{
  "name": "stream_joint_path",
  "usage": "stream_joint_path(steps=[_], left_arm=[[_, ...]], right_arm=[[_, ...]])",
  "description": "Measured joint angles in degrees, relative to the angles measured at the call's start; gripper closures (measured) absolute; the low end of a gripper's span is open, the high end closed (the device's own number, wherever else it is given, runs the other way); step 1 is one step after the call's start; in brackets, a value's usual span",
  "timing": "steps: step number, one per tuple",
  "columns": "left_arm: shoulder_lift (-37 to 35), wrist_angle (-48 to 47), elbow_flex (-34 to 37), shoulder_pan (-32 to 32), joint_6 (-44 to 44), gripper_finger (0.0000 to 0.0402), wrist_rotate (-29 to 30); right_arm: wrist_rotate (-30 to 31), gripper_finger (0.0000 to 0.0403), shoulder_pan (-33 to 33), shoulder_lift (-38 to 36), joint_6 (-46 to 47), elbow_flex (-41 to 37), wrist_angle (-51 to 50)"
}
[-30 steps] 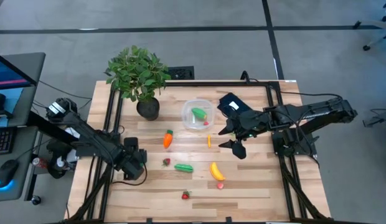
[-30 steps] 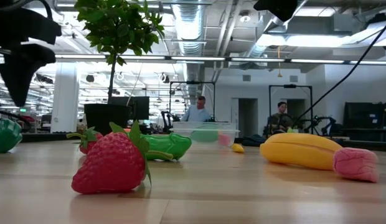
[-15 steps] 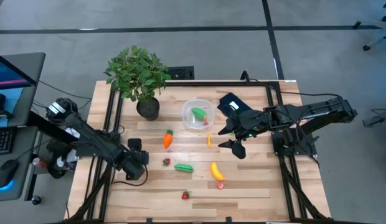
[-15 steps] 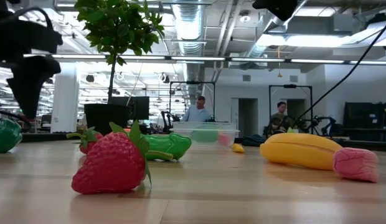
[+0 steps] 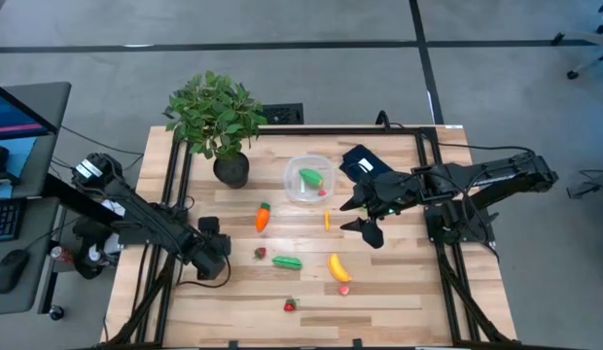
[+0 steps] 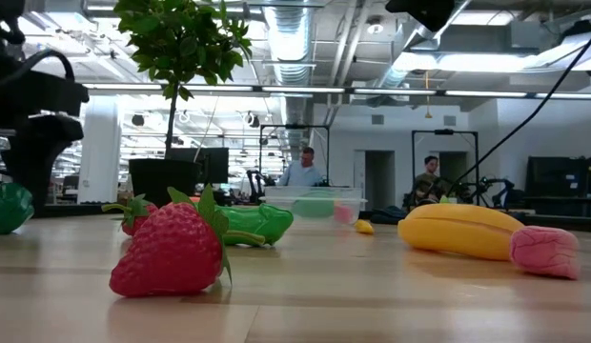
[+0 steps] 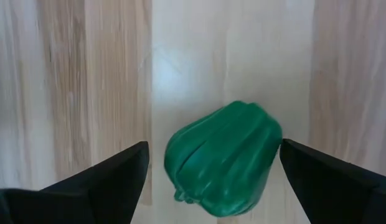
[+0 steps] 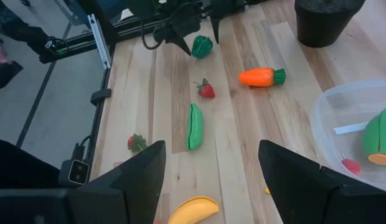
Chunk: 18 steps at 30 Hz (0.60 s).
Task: Pick and placing Produce into tupperware
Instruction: Put the green bell pepper into the transparent bin
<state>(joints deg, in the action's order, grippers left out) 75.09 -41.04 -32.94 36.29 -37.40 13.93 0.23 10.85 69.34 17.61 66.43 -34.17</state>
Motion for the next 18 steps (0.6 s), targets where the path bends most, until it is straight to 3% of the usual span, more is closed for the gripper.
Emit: stream_joint_path(steps=[18], left_arm=[[-0.17,3.90,3.21,-1.00,-3.94,0.0050,-0.24]], right_arm=[[0.04,0.0152,-0.48,0.02,-0.02,0.00,0.24]])
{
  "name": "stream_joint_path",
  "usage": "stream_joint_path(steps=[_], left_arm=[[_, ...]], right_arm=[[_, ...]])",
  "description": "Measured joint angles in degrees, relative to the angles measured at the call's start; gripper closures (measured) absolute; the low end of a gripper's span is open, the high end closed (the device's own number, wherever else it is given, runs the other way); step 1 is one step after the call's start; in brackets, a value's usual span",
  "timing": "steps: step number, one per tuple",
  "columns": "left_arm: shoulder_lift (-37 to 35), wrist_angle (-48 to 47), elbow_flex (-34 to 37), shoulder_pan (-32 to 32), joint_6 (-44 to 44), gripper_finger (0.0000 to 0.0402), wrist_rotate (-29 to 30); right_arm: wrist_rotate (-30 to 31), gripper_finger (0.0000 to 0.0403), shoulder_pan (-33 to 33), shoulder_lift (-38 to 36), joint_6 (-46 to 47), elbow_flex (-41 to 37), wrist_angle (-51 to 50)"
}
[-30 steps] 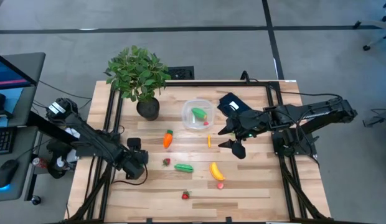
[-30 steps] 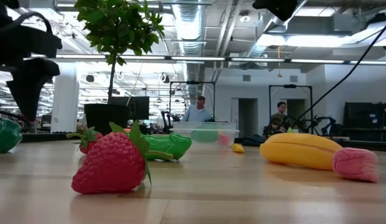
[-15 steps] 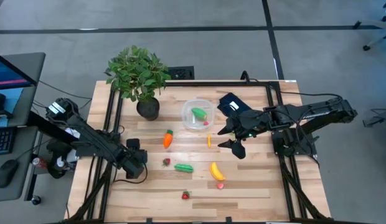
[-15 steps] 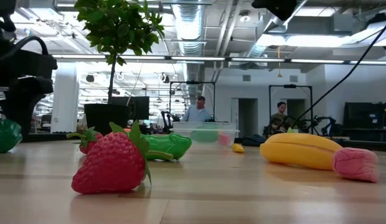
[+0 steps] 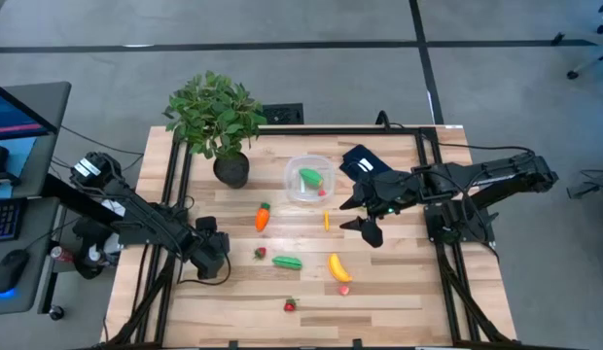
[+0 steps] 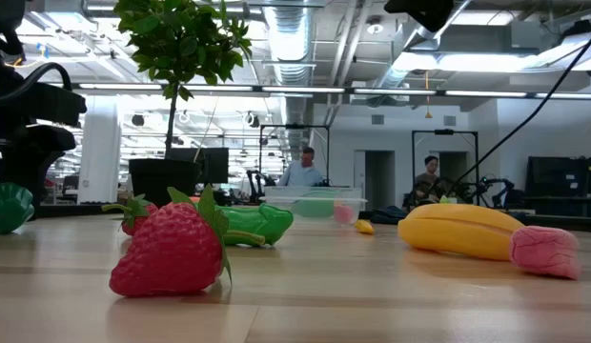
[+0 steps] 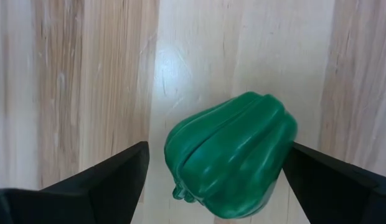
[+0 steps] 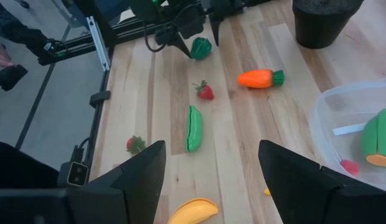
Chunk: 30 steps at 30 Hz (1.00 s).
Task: Pick and placing Produce into tupperware
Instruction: Put the green bell pepper into the transparent bin
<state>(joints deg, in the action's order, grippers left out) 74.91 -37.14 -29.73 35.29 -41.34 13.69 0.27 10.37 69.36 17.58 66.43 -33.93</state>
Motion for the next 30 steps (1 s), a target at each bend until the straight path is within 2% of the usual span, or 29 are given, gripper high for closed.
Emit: stream_joint_path(steps=[16,26,30], left_arm=[[0.15,1.27,0.10,-0.33,-0.40,0.0138,-0.94],[0.29,1.45,-0.84,-0.40,-0.39,0.0148,-0.52],[0.35,3.03,-2.10,-0.66,-0.49,0.0148,3.34]], right_arm=[[0.01,0.0152,-0.02,0.00,0.00,0.00,0.00],[0.02,0.0152,0.00,0.00,-0.02,0.00,-0.01],[0.02,0.0152,-0.01,0.00,-0.07,0.00,-0.02]])
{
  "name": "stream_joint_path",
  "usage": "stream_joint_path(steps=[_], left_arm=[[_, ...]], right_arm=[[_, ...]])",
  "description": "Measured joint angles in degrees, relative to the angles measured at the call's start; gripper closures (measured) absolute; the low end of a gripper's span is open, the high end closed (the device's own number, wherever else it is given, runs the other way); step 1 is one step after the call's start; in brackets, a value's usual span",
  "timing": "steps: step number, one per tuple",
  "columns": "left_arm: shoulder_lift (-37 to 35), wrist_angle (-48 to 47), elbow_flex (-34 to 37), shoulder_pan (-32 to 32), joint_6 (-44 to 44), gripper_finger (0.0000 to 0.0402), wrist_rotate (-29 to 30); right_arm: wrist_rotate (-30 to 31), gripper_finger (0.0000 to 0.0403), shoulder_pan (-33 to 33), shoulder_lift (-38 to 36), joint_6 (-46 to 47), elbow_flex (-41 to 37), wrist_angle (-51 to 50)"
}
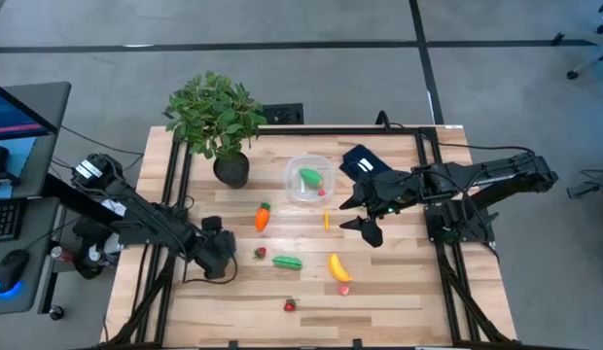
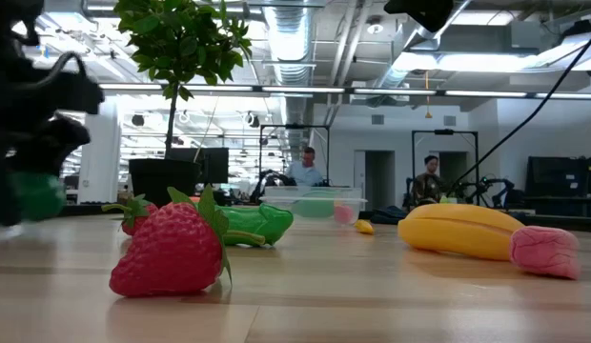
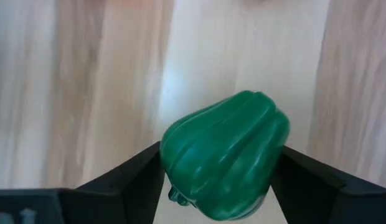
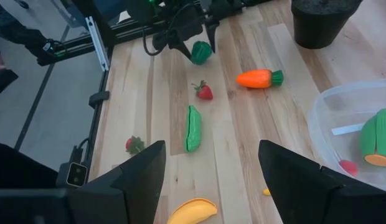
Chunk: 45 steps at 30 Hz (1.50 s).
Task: Pick and placing Produce into tupperware
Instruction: Put the green bell pepper into the transparent bin
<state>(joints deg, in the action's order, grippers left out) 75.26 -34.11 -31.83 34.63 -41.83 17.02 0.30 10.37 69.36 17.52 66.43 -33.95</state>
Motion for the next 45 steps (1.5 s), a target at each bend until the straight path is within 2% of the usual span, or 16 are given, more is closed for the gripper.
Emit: stream_joint_path(steps=[10,18,20,25,34,41,45], left_arm=[[-0.06,-0.80,-4.21,-2.08,-0.32,0.0149,2.69],[-0.33,-0.83,-9.32,-5.50,3.42,0.0148,7.61],[-0.33,-0.53,-10.69,-6.71,4.49,0.0148,9.23],[-0.37,2.59,-13.73,-10.10,7.49,0.0148,11.79],[-0.40,13.57,-16.48,-16.70,13.83,0.0148,14.11],[-0.40,24.45,-16.48,-22.19,17.59,0.0148,14.74],[-0.18,27.47,-16.48,-24.98,18.88,0.0148,14.79]], right_arm=[[0.00,0.0152,0.01,0.00,-0.04,0.00,-0.04],[0.14,0.0152,2.35,-1.04,0.00,0.00,0.22],[1.76,0.0152,3.57,-2.50,0.00,0.02,0.87],[12.88,0.0152,8.42,-8.35,-0.16,0.02,0.30],[41.53,0.0152,23.64,-19.81,0.99,0.04,-4.61],[61.10,0.0152,37.82,-24.60,10.94,-0.67,-14.94],[67.63,0.0152,43.42,-25.20,18.59,-2.75,-20.47]])
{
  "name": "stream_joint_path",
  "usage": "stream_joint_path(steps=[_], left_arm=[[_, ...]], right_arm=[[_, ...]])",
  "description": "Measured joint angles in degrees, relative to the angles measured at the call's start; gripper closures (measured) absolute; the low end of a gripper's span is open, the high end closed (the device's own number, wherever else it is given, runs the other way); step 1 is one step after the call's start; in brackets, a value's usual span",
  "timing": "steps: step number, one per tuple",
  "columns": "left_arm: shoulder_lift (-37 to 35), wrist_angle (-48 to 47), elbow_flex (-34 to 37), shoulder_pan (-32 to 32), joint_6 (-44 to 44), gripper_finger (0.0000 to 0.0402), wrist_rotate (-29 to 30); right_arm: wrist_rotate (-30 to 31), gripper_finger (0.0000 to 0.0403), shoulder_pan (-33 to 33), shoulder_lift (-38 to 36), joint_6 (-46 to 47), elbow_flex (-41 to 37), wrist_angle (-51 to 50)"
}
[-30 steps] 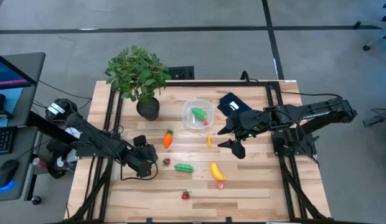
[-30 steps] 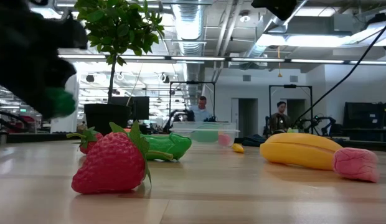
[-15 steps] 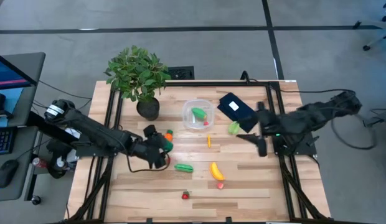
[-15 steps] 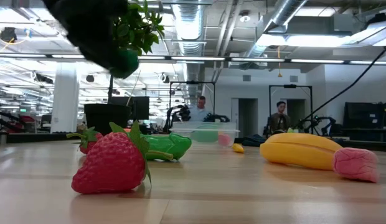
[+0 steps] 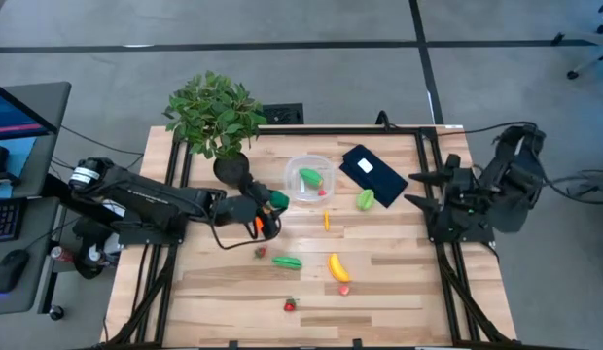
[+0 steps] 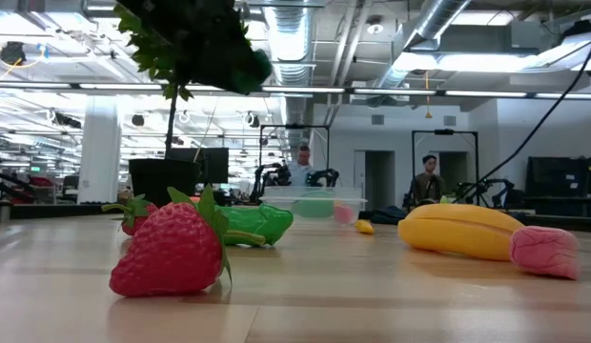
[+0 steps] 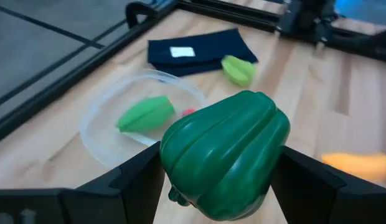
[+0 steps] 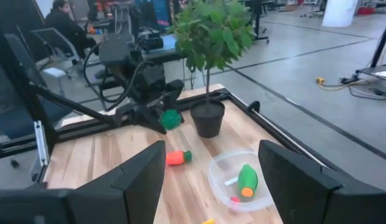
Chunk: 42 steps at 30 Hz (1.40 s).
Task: Pick and placing Produce into tupperware
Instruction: Put the green bell pepper into the transparent bin
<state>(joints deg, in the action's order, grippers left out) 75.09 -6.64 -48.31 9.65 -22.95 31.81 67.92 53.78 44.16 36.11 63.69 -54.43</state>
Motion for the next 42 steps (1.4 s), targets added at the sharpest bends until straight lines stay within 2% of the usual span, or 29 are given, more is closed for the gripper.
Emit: stream_joint_path(steps=[6,11,16,23,28,34,42], left_arm=[[1.63,0.72,0.06,-3.05,-0.24,0.0148,0.48],[7.84,8.47,0.07,-3.57,-0.35,0.0148,-1.20],[14.48,15.84,-0.02,-4.11,-2.82,0.0148,-0.94],[21.80,20.52,-2.77,-6.93,-7.25,0.0150,0.90],[26.02,17.84,-7.68,-9.34,-8.33,0.0162,1.32],[28.28,9.23,-13.33,-12.42,-8.71,0.0174,-1.20],[28.30,4.35,-13.73,-16.30,-8.63,0.0171,-5.53]], right_arm=[[4.04,0.0152,3.56,0.01,10.68,-3.76,-5.23],[4.15,0.0152,3.97,0.04,14.96,-6.29,-5.59],[4.11,0.0152,3.95,0.07,16.97,-7.20,-5.56],[4.11,0.0152,3.84,0.07,17.01,-7.20,-5.58],[3.97,0.0152,3.84,0.07,17.09,-7.20,-5.56],[3.91,0.0152,3.84,0.07,17.95,-7.20,-5.60],[3.93,0.0152,3.84,0.07,17.95,-7.20,-5.60]])
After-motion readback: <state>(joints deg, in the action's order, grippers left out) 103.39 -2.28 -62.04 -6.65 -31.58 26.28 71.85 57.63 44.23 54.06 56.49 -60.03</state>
